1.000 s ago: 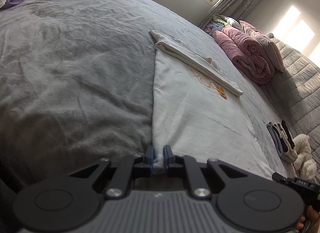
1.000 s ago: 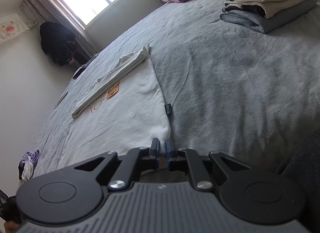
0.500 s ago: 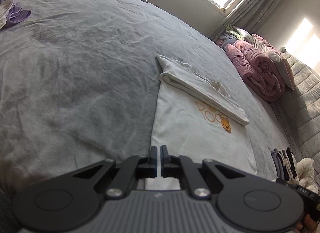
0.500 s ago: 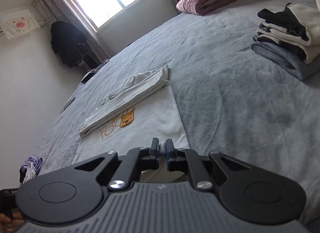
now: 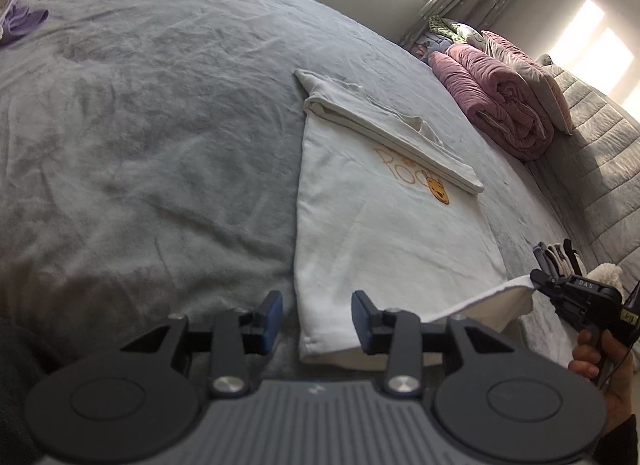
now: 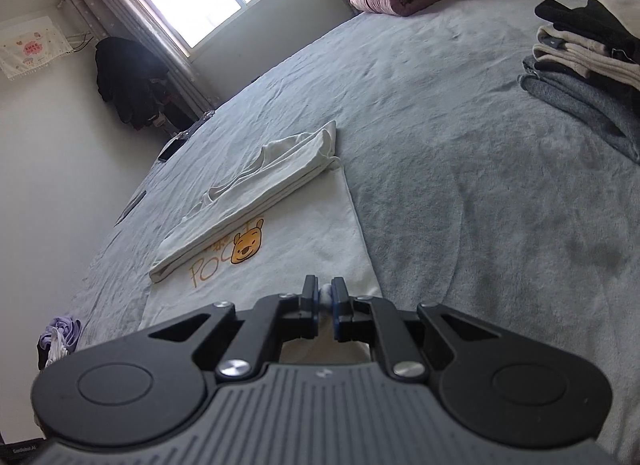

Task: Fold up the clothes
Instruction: 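Grasp the sweatshirt hem with the left gripper while the right gripper grasps beside it, then lift the hem with both grippers and fold it toward the collar band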

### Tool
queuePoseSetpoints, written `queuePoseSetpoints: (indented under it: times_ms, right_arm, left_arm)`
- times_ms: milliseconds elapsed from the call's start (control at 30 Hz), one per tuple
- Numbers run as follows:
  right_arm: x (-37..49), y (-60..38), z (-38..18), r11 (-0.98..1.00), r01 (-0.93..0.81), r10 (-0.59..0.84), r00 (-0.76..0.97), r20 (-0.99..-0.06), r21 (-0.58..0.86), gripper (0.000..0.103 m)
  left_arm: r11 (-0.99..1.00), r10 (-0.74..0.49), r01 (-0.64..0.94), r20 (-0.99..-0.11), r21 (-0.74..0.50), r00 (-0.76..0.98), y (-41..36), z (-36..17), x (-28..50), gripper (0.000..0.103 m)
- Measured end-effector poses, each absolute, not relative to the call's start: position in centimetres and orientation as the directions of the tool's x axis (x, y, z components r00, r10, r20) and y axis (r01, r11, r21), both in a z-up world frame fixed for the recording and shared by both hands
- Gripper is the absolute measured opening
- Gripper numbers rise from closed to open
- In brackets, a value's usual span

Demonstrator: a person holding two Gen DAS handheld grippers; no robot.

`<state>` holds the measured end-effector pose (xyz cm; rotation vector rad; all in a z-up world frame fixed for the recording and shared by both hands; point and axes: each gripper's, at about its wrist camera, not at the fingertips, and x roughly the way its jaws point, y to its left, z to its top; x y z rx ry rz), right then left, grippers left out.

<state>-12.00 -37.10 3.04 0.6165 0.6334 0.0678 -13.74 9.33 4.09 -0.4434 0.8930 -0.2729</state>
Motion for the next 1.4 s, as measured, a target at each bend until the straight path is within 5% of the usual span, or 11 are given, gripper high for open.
queuePoseSetpoints:
  times_ms: [200, 267, 300, 433, 933, 1067, 1333, 1400]
  right_arm:
    - [-14.8, -37.9, 3.5, 0.79, 0.132, 0.247, 0.825, -0.508, 0.599, 0.01]
    - [-16.0, -38.0, 3.2, 0.777, 0.143, 0.249, 0.825, -0.507, 0.614, 0.01]
    - [-16.6, -38.0, 3.1, 0.77, 0.149, 0.249, 0.825, -0.507, 0.621, 0.01]
    - [-18.9, -38.5, 2.6, 0.739, 0.18, 0.248, 0.823, -0.511, 0.649, 0.01]
    - [-21.6, -38.0, 1.5, 0.727, 0.232, 0.263, 0.775, -0.575, 0.646, 0.018]
    - [-21.2, -37.6, 1.2, 0.757, 0.244, 0.245, 0.753, -0.61, 0.605, 0.033]
    - [-21.0, -37.3, 0.3, 0.74, 0.254, 0.264, 0.742, -0.616, 0.623, 0.032]
    - [-21.0, -37.0, 0.2, 0.745, 0.258, 0.255, 0.742, -0.62, 0.615, 0.024]
  left_arm:
    - [0.841, -0.449, -0.007, -0.704, -0.542, 0.55, 9.2, 2.2, -13.2, 0.049]
    - [0.85, -0.448, 0.016, -0.706, -0.527, 0.548, 8.6, 2.3, -13.2, 0.035]
    - [0.86, -0.438, 0.019, -0.717, -0.511, 0.542, 8.4, 2.2, -13.1, 0.02]
    - [0.869, -0.428, 0.027, -0.724, -0.494, 0.54, 8.4, 2.2, -13.1, 0.013]
    - [0.861, -0.448, 0.051, -0.707, -0.506, 0.548, 8.9, 2.4, -13.2, 0.011]
    - [0.857, -0.455, 0.055, -0.704, -0.512, 0.546, 8.9, 2.2, -13.1, 0.012]
    - [0.854, -0.464, 0.067, -0.697, -0.516, 0.546, 8.6, 1.6, -13.1, 0.012]
    - [0.86, -0.458, 0.079, -0.695, -0.503, 0.554, 8.3, 1.5, -13.3, 0.012]
